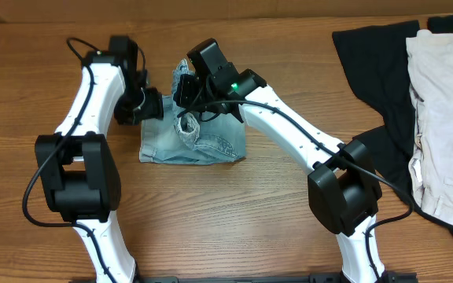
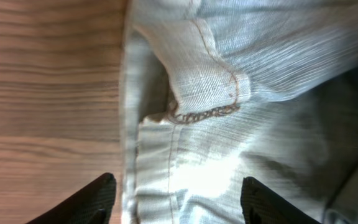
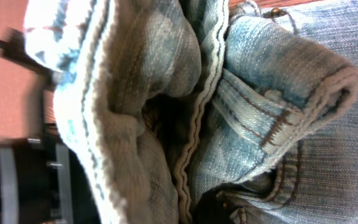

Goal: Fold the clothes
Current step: 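Fold the waistband end leftward over the hem end with the right gripper, then release the folded shorts and retract the right gripper to the right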

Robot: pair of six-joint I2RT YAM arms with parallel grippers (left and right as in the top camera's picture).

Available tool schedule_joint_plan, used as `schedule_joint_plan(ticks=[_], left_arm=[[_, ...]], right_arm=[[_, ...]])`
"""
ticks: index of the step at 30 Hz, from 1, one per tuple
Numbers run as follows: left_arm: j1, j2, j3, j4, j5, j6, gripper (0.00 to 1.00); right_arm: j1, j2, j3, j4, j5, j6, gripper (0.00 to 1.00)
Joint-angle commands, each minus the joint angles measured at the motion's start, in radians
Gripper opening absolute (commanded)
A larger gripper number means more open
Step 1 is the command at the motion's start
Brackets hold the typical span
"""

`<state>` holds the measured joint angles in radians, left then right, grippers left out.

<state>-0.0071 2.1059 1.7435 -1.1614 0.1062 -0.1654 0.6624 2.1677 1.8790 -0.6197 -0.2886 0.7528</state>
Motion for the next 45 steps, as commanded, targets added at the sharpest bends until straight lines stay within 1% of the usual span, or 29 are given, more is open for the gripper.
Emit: schedule_joint_plan(ticks=[1, 5, 7, 8, 10, 11, 12, 13, 14, 15, 16, 18, 19, 23, 27, 29, 31, 34, 37, 41, 45], left_arm=[[-0.003, 0.003, 0.098, -0.058, -0.074, -0.079, 0.69], [0.011, 0.003, 0.195, -0.145, -0.143, -0.140, 0.72], [0.031, 0.003, 0.248, -0.174, -0.150, -0.175, 0.75], [0.043, 0.003, 0.276, -0.185, -0.146, -0.193, 0.80], [0.068, 0.003, 0.314, -0.193, -0.117, -0.215, 0.95], [0.081, 0.003, 0.331, -0.192, -0.090, -0.217, 1.00], [0.093, 0.003, 0.340, -0.189, -0.067, -0.217, 1.00], [0.103, 0.003, 0.343, -0.185, -0.047, -0.217, 1.00], [0.119, 0.003, 0.343, -0.177, -0.018, -0.217, 1.00], [0.126, 0.003, 0.342, -0.176, -0.008, -0.217, 1.00], [0.132, 0.003, 0.341, -0.176, -0.008, -0.217, 1.00], [0.136, 0.003, 0.340, -0.176, -0.010, -0.216, 1.00], [0.136, 0.003, 0.340, -0.175, -0.010, -0.216, 1.00], [0.136, 0.003, 0.340, -0.172, -0.010, -0.216, 1.00], [0.135, 0.003, 0.340, -0.175, -0.009, -0.208, 1.00], [0.134, 0.003, 0.340, -0.179, -0.008, -0.189, 1.00], [0.124, 0.003, 0.332, -0.180, -0.008, -0.159, 1.00], [0.099, 0.003, 0.301, -0.166, 0.000, -0.090, 1.00], [0.064, 0.003, 0.242, -0.131, 0.000, -0.023, 1.00], [0.018, 0.003, 0.129, -0.066, -0.006, 0.073, 1.00], [-0.014, 0.003, 0.013, -0.011, -0.079, 0.090, 1.00]], right_arm=[[0.003, -0.011, 0.040, 0.015, 0.000, 0.007, 0.04], [0.003, -0.011, 0.040, 0.022, 0.000, 0.006, 0.04], [0.006, -0.011, 0.039, 0.034, 0.000, 0.006, 0.04], [0.008, -0.011, 0.039, 0.039, 0.001, 0.006, 0.04], [0.011, -0.011, 0.039, 0.047, 0.005, 0.006, 0.04], [0.011, -0.011, 0.039, 0.050, 0.005, 0.006, 0.04], [0.013, -0.011, 0.039, 0.055, 0.005, 0.006, 0.04], [0.014, -0.011, 0.039, 0.058, 0.005, 0.006, 0.07], [0.018, -0.011, 0.039, 0.063, 0.004, 0.002, 0.33], [0.021, -0.011, 0.039, 0.065, 0.004, 0.002, 0.50], [0.026, -0.011, 0.039, 0.066, 0.003, 0.002, 0.62], [0.037, -0.011, 0.039, 0.066, -0.012, -0.016, 0.74], [0.044, -0.011, 0.039, 0.068, -0.021, -0.032, 0.77], [0.071, -0.011, 0.039, 0.065, -0.048, -0.100, 0.82], [0.064, -0.016, 0.040, 0.049, -0.049, -0.114, 0.87], [0.033, -0.031, 0.041, 0.028, -0.049, -0.114, 0.93], [-0.024, -0.061, 0.041, -0.012, -0.049, -0.114, 0.96], [-0.150, -0.115, 0.041, -0.108, -0.049, -0.114, 1.00], [-0.293, -0.149, 0.041, -0.216, -0.065, -0.115, 1.00], [-0.471, -0.151, 0.039, -0.337, -0.129, -0.179, 1.00], [-0.588, -0.150, 0.038, -0.436, -0.127, -0.240, 1.00]])
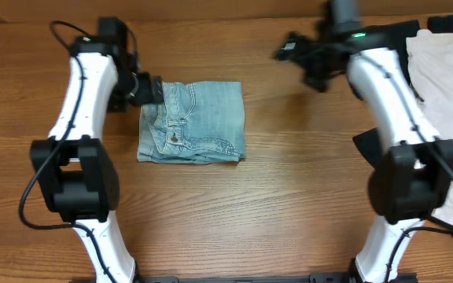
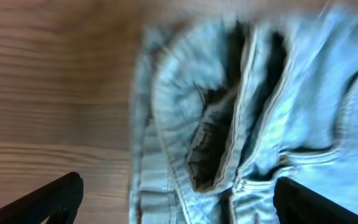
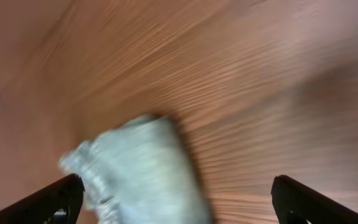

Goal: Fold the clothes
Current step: 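Release the folded shorts and retract the right gripper to the right, then grasp the folded shorts with the left gripper and lift them up-left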

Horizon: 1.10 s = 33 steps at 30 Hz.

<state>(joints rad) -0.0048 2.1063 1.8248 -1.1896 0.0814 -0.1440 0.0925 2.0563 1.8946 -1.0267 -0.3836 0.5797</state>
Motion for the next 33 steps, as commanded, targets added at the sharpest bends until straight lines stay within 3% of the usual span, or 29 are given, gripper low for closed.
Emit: schedule_joint_plan(ticks=[1, 16, 29, 33], left_arm=[[-0.019, 0.003, -0.093, 0.026, -0.062, 0.069, 1.00], [-0.031, 0.003, -0.291, 0.254, 0.017, 0.131, 0.99], [-0.134, 0.003, -0.512, 0.543, 0.019, 0.049, 0.53], [-0.135, 0.003, -0.582, 0.606, -0.013, 0.008, 0.45]], right_arm=[[-0.041, -0.038, 0.022, -0.046, -0.032, -0.079, 1.00], [-0.105, -0.034, -0.039, -0.053, -0.010, -0.117, 1.00], [-0.105, -0.034, -0.042, -0.064, -0.006, -0.117, 1.00], [-0.105, -0.034, -0.042, -0.069, 0.019, -0.117, 1.00]])
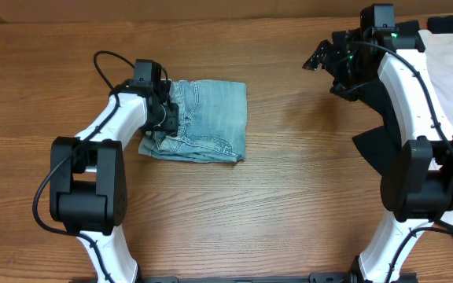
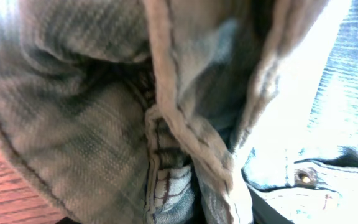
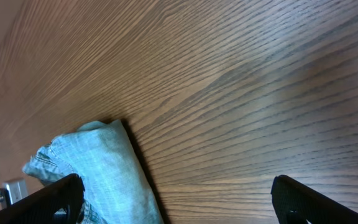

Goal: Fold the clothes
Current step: 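Grasp the folded shorts with the left gripper and lift them up-left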

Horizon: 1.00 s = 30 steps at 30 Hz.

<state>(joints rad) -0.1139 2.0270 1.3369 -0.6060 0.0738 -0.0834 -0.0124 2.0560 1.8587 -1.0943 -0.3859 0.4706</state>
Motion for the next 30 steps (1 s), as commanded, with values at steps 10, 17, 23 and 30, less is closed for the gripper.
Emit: schedule_joint_plan(ticks=[10, 17, 23, 30], left_arm=[[-0.023, 0.082, -0.075, -0.016, 0.005, -0.077, 0.04], [0.005, 0.082, 0.271, -0.362, 0.089, -0.105, 0.04], [0.063, 0.082, 0.591, -0.542, 0.196, -0.123, 0.04], [0.151, 0.082, 0.865, -0.591, 0.297, -0.210, 0.04]], right_arm=[[0.000, -0.034, -0.006, -0.008, 0.026, -0.008, 1.00], [0.000, -0.034, -0.006, -0.008, 0.026, -0.008, 1.00], [0.000, -0.034, -0.006, -0.008, 0.026, -0.008, 1.00], [0.000, -0.034, -0.006, -0.008, 0.027, -0.008, 1.00]])
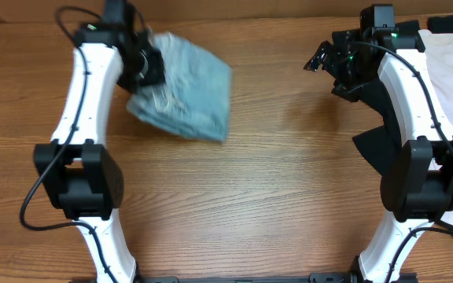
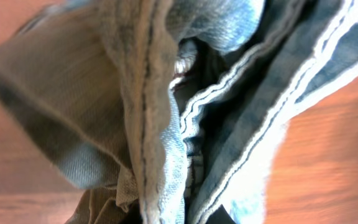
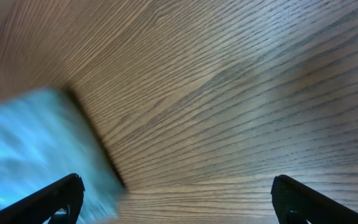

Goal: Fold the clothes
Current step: 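Grasp the folded shorts with the left gripper and lift them up-left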

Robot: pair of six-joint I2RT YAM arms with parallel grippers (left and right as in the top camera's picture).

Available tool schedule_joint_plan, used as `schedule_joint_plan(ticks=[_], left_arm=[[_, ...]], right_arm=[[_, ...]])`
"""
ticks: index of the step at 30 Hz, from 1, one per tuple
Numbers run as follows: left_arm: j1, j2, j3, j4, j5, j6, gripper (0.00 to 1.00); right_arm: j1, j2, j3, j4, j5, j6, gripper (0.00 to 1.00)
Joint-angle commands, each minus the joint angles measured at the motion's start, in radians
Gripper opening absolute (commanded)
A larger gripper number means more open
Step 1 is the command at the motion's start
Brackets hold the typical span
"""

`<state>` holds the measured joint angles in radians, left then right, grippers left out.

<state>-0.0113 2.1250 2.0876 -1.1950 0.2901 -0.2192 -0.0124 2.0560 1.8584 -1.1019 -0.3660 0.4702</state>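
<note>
A folded light-blue denim garment [image 1: 187, 93] hangs tilted and motion-blurred above the table's back left. My left gripper [image 1: 145, 67] is shut on its left edge. In the left wrist view the denim [image 2: 166, 112] fills the frame with seams and folds, hiding the fingers. My right gripper [image 1: 325, 60] stands open over bare wood at the back right, far from the denim. Its fingertips [image 3: 58, 198] show in the lower corners of the right wrist view, nothing between them, with the denim [image 3: 30, 149] a blue blur at left.
At the right edge of the table a black garment [image 1: 372, 55] lies spread, with a cream garment [image 1: 447, 102] on top of it. The right arm reaches over the black cloth. Wooden table [image 1: 274, 196] runs across the middle and front.
The denim lay flat on the table with my left gripper pushed into its left edge. Now it is off the table, shifted toward the back left and tilted. The right arm has not moved.
Both grippers were at the denim, the right one on a raised fold. Then it lay as a flat folded rectangle, the left gripper open beside it and the right arm at the back right. The left gripper then gripped its edge, and now holds it up.
</note>
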Motion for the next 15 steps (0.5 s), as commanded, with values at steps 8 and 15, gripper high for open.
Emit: schedule_joint_plan(ticks=[8, 15], left_arm=[[0.164, -0.016, 0.230, 0.038, 0.114, -0.278, 0.04], [0.300, -0.016, 0.230, 0.139, 0.224, -0.439, 0.04]], right_arm=[[0.000, -0.034, -0.005, 0.000, 0.010, -0.008, 1.00], [0.000, -0.034, -0.005, 0.000, 0.010, -0.022, 1.00]])
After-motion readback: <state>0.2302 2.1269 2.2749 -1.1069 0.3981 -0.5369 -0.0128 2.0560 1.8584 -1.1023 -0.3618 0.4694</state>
